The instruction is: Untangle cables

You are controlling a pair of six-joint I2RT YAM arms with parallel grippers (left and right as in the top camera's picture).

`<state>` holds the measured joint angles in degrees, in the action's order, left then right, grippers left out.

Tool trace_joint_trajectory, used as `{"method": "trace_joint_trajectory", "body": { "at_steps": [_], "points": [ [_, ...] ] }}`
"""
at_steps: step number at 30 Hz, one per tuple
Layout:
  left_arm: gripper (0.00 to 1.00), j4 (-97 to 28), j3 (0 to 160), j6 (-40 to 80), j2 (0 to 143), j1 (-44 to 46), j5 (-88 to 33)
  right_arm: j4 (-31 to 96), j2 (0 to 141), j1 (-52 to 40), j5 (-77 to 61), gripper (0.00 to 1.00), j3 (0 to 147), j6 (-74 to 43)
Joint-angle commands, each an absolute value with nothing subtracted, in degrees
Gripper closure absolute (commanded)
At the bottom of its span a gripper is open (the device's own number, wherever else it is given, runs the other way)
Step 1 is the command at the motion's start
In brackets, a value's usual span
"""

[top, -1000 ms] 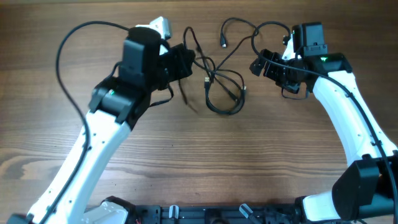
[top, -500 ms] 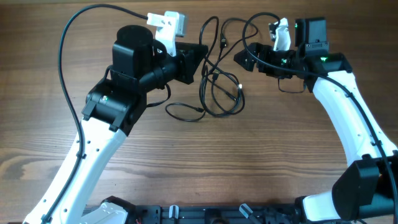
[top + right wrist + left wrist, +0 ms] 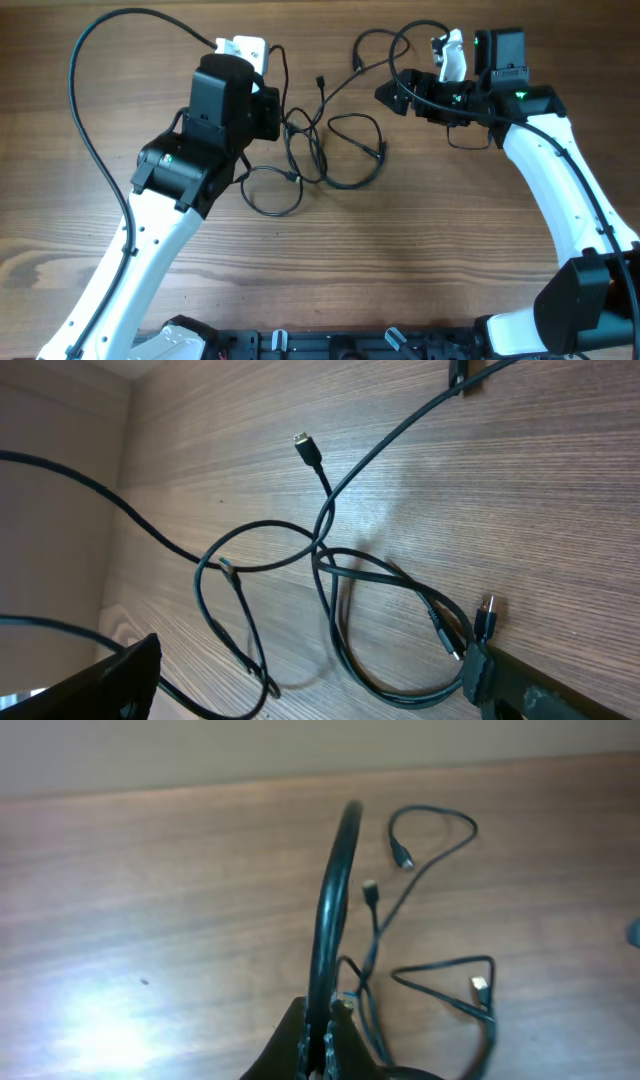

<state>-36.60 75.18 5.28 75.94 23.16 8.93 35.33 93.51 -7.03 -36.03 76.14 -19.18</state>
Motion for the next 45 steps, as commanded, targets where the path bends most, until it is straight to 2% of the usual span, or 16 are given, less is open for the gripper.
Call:
{"method": "trace_joint_trajectory", "body": {
  "at_steps": [1,8,11,12,17,20,23,25,29,32,36,39,43,44,45],
  "points": [
    [0.96,-34.7,75.8,-5.3,74.6,24.3,6.2,35.6,92.4,-6.9,-37.4,0.01,76.3,-18.6],
    [0.96,-33.1,75.8,-8.8,70.3,20.6,-34.5,36.5,92.4,-6.9,-37.4,0.01,76.3,-18.4],
    [0.96,-29.8,75.9,-7.7,68.7,18.2,-44.8,36.5,92.4,-6.9,-37.4,0.01,76.3,-18.4],
    [0.96,-27.5,75.9,-3.4,68.2,17.6,-45.1,36.6,92.4,-6.9,-37.4,0.01,76.3,-18.4],
    [0.96,-14.9,75.9,17.2,67.6,15.9,-45.1,36.9,92.4,-6.9,-37.4,0.01,76.3,-18.4],
    [0.96,-11.3,75.9,28.3,67.5,15.9,-39.8,37.0,92.4,-6.9,-37.4,0.01,76.3,-18.4],
    [0.96,-13.8,75.9,37.4,67.4,15.9,-30.4,37.3,92.4,-6.9,-37.4,0.0,76.3,-18.4],
    [0.96,-21.5,75.9,40.8,67.4,15.9,-19.6,37.5,92.4,-6.9,-37.4,0.0,76.3,-18.4],
    [0.96,-39.8,75.9,41.3,68.7,15.9,-0.9,38.9,92.4,-6.9,-34.8,0.01,76.3,-22.4],
    [0.96,-47.4,75.9,41.2,71.4,15.9,6.4,39.5,92.4,-7.3,-34.1,0.02,76.2,-24.3],
    [0.96,-48.6,75.9,41.2,77.0,15.9,7.4,39.5,92.5,-9.8,-31.3,0.04,76.2,-25.7],
    [0.96,-46.8,75.9,41.2,80.1,15.9,3.8,39.5,92.5,-10.8,-29.7,0.03,76.2,-25.7],
    [0.83,-46.1,75.9,37.2,80.3,16.0,-1.1,39.4,92.5,-10.8,-29.0,0.03,76.2,-25.7],
    [0.73,-45.4,75.9,34.8,80.3,16.0,-3.5,39.4,92.5,-10.8,-28.8,0.03,76.2,-25.7],
    [0.51,-44.5,75.9,32.1,80.3,16.0,-6.8,39.4,92.5,-10.8,-28.6,0.03,76.2,-25.7]
  ]
}}
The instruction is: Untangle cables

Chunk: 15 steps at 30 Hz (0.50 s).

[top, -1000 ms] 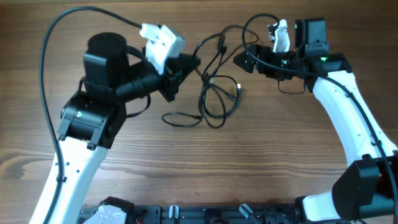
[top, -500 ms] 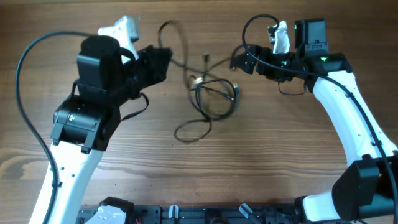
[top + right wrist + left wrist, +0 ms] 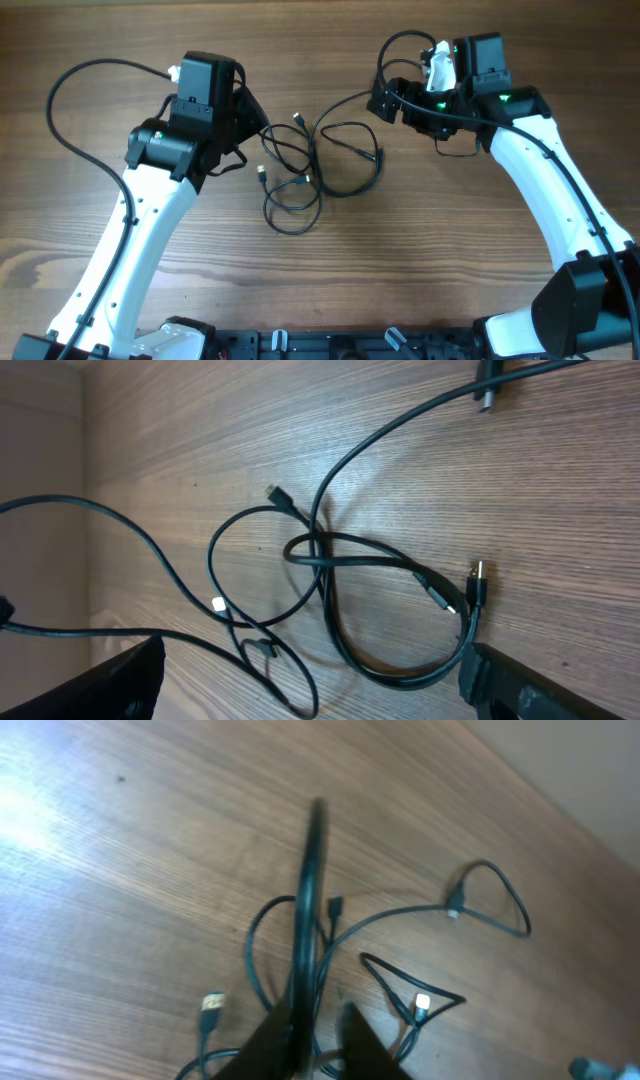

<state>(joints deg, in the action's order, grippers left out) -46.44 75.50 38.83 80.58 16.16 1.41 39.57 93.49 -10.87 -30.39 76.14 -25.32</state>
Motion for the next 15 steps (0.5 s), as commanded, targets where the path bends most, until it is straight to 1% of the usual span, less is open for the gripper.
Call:
{"method": "trace_joint_trajectory", "body": {
  "at_steps": [1,2,5,7,9,10,12,13,15],
  "points": [
    [0.1,-44.2,75.9,28.6,80.3,16.0,-9.8,39.5,92.5,-10.8,-28.7,0.03,76.2,-25.7],
    [0.0,-44.4,75.9,25.3,80.3,16.0,-11.4,39.5,92.5,-10.8,-28.6,0.02,76.2,-25.6],
    [0.0,-46.7,75.9,17.1,80.0,15.9,-12.3,39.6,92.5,-10.8,-28.6,0.02,76.2,-25.5],
    [0.0,-47.2,75.9,11.1,78.0,16.0,-18.5,39.6,92.5,-10.8,-28.3,0.02,76.2,-25.5],
    [0.03,-47.3,75.9,6.1,75.0,16.1,-24.8,39.6,92.5,-10.8,-28.3,0.02,76.2,-25.5],
    [0.05,-47.8,75.9,4.8,73.8,16.4,-25.7,39.6,92.5,-10.8,-28.3,0.02,76.2,-25.5],
    [0.1,-49.3,75.9,4.7,73.4,17.4,-24.6,39.7,92.5,-10.8,-28.3,0.01,76.2,-25.5],
    [0.14,-50.3,75.8,4.7,74.3,17.9,-23.2,39.7,92.5,-10.8,-28.3,0.02,76.2,-25.5],
    [0.17,-50.6,75.2,4.7,77.3,18.8,-20.1,39.7,92.5,-10.8,-28.3,0.02,76.2,-25.5]
  ]
}}
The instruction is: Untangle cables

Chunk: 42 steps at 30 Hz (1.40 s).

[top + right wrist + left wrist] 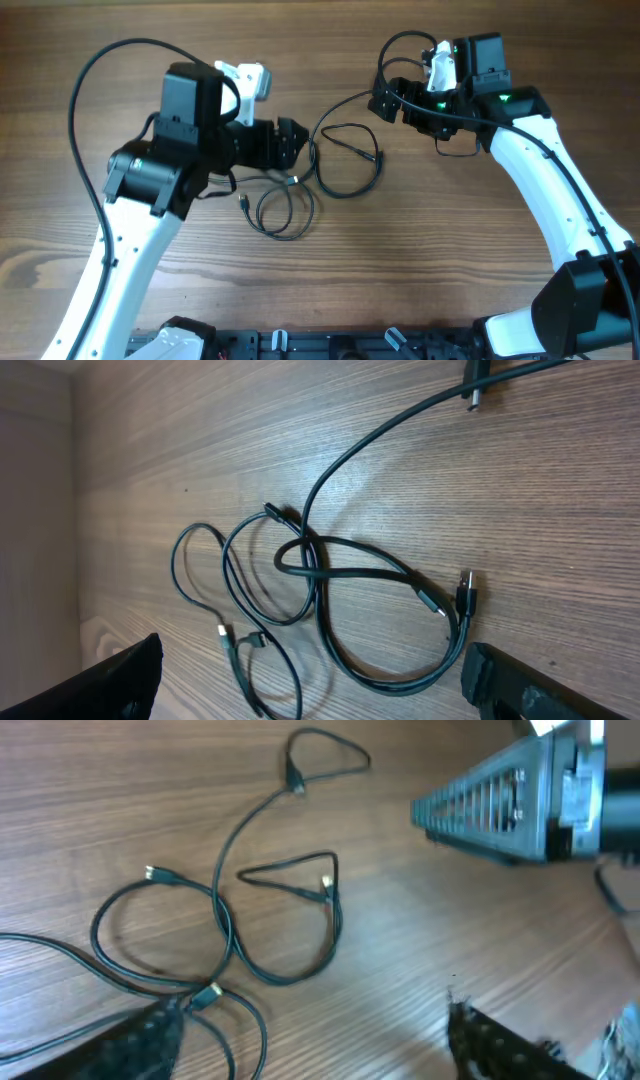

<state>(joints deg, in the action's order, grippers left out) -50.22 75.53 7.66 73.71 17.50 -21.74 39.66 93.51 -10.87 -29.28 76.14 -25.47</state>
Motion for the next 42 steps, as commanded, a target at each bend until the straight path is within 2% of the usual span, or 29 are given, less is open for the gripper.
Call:
{"method": "trace_joint_trajectory", "body": {
  "at_steps": [1,7,13,18,29,33,35,36,40,42],
  "points": [
    [0.18,-50.2,75.0,4.6,79.7,19.2,-19.0,39.7,92.5,-10.8,-28.3,0.02,76.2,-25.5],
    [0.22,-48.0,75.0,-3.3,96.9,21.5,-18.8,40.6,92.5,-10.8,-28.3,0.01,76.2,-25.5],
    [0.3,-46.9,75.0,-4.1,104.8,23.5,-14.3,40.6,92.5,-10.8,-28.3,0.01,76.2,-25.5],
    [0.32,-46.6,75.0,-4.4,107.9,23.6,-6.0,40.6,92.5,-10.8,-28.3,0.01,76.2,-25.5],
    [0.47,-42.2,75.0,-7.3,113.7,25.2,-6.5,40.6,92.5,-10.8,-26.9,0.01,76.2,-25.5],
    [0.49,-40.7,73.5,-7.3,114.4,26.2,-6.5,41.0,92.5,-10.8,-26.9,0.01,76.2,-25.5],
    [0.61,-40.2,72.5,-7.3,114.7,26.6,-6.1,41.0,92.5,-10.8,-26.9,0.01,76.2,-25.5],
    [0.63,-40.1,72.1,-7.2,114.8,26.6,-5.6,41.1,92.5,-10.8,-26.9,0.01,76.2,-25.5],
    [0.64,-38.4,70.3,-7.3,115.2,26.5,-4.6,41.4,92.5,-10.8,-26.8,0.01,76.2,-25.5],
    [0.67,-37.4,69.3,-7.2,115.2,26.5,-4.6,41.4,92.5,-10.8,-26.8,0.01,76.2,-25.5]
  ]
}}
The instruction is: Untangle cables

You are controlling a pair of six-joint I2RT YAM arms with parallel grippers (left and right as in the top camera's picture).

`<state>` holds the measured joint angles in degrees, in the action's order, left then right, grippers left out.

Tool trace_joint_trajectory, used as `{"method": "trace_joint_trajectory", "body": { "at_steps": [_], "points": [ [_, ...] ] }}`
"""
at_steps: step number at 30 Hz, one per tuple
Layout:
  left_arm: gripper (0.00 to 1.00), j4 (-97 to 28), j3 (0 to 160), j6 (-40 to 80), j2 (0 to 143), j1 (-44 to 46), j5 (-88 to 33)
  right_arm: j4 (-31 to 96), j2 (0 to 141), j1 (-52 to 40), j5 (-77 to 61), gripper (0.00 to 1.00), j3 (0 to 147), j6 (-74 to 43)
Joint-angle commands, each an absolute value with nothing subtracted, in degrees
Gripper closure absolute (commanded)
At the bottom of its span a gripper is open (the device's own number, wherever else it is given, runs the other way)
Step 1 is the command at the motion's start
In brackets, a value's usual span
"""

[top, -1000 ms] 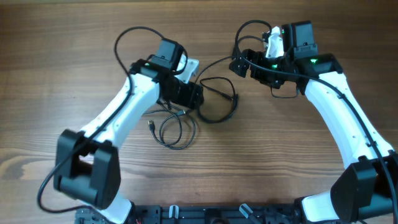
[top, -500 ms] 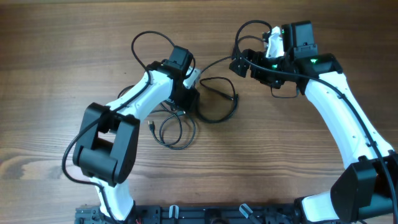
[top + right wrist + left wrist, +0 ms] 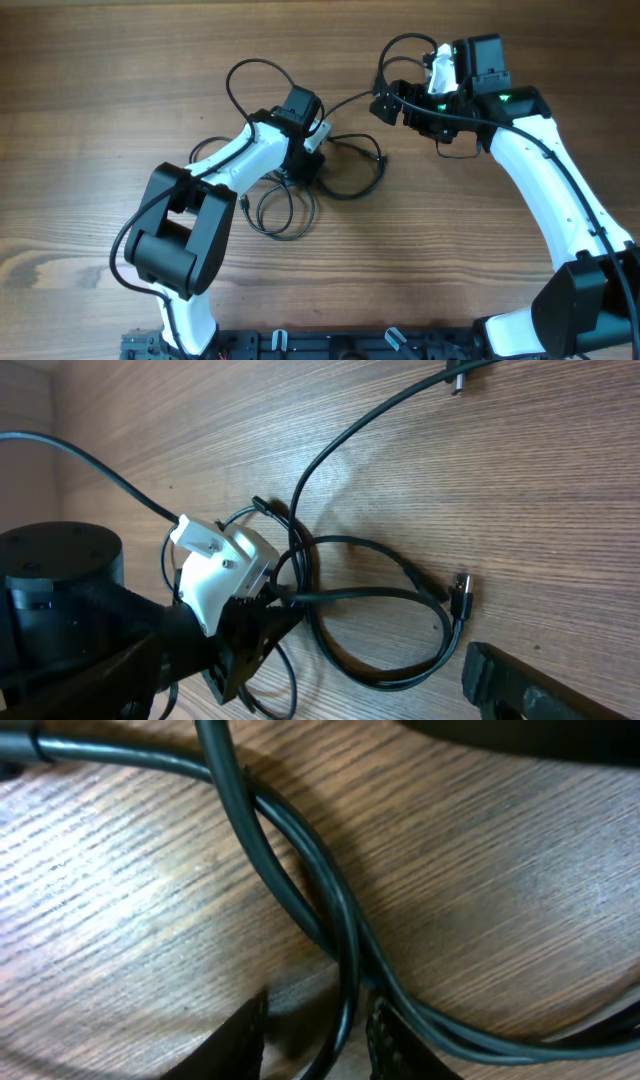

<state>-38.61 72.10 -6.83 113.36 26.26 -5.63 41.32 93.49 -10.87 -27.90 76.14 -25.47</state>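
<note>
A tangle of thin black cables (image 3: 350, 190) lies mid-table, with a lower loop (image 3: 285, 215) and one strand (image 3: 345, 100) running up to the right. My left gripper (image 3: 312, 170) is down on the knot. Close up, its fingertips (image 3: 240, 1040) stand on either side of one strand (image 3: 340, 970) with gaps, so the left gripper (image 3: 315, 1020) is open. The right wrist view shows the left gripper (image 3: 250, 630) on the crossing. My right gripper (image 3: 383, 103) hovers open at the upper right, one of its fingers (image 3: 520, 682) showing; it holds nothing.
A cable plug (image 3: 382, 157) sits at the tangle's right side. The left arm's own lead (image 3: 245, 75) arcs above the tangle, and the right arm's lead (image 3: 400, 45) loops at the back. Bare wooden table (image 3: 450, 260) lies in front.
My left gripper was wide open above the table, left of the tangle. Now it is down on the knot with narrower jaws astride one strand. The right arm and the cables have hardly moved.
First my left gripper was shut on a strand at the tangle's upper left, the right open at the upper right. Then the left still held it further left and the loops had shifted. Then it was open, the strand lying free. Now it straddles the knot.
</note>
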Motion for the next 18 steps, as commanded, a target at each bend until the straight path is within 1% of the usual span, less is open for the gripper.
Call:
{"method": "trace_joint_trajectory", "body": {
  "at_steps": [1,2,3,6,10,14,18],
  "points": [
    [0.77,-37.5,69.2,-7.0,115.2,26.5,-4.6,41.4,92.5,-10.8,-26.8,0.01,76.2,-25.5],
    [0.9,-37.5,69.2,-6.6,115.2,26.5,-4.6,41.4,92.5,-10.8,-26.8,0.01,76.2,-25.5],
    [0.96,-37.4,69.2,-6.2,115.2,26.5,-4.6,41.4,92.5,-10.8,-26.8,0.01,76.2,-25.5],
    [0.96,-37.5,70.1,-0.7,113.5,26.4,-4.7,41.4,92.5,-10.8,-26.8,0.01,76.2,-25.5],
    [0.96,-43.2,75.9,-0.6,106.4,26.1,-11.5,41.4,92.5,-10.8,-26.8,0.01,76.2,-25.5],
    [0.96,-53.6,84.9,-0.6,98.6,24.3,-24.7,41.4,92.5,-10.8,-26.8,0.01,76.2,-25.5],
    [0.96,-57.5,87.1,-0.6,96.0,22.0,-37.4,41.3,92.5,-10.8,-27.0,0.01,76.2,-25.5]
  ]
}}
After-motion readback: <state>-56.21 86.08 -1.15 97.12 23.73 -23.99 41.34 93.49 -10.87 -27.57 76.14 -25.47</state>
